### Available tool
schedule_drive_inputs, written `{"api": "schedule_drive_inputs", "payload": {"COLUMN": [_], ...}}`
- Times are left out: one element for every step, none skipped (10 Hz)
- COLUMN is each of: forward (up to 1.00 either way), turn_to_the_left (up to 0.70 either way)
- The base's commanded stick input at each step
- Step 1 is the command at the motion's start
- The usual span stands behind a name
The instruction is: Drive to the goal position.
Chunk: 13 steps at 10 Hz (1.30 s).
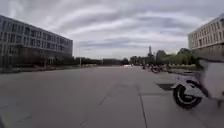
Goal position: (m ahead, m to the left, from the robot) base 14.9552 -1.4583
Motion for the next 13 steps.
{"api": "schedule_drive_inputs", "payload": {"forward": [0.85,0.85,0.85,0.85,0.85,0.85,0.85,0.85,0.85,0.85,0.85,0.85,0.85], "turn_to_the_left": [0.00,0.00,0.00,0.00,0.00,0.00,0.00,-0.02,-0.30,-0.34,-0.34,-0.28,-0.14]}}
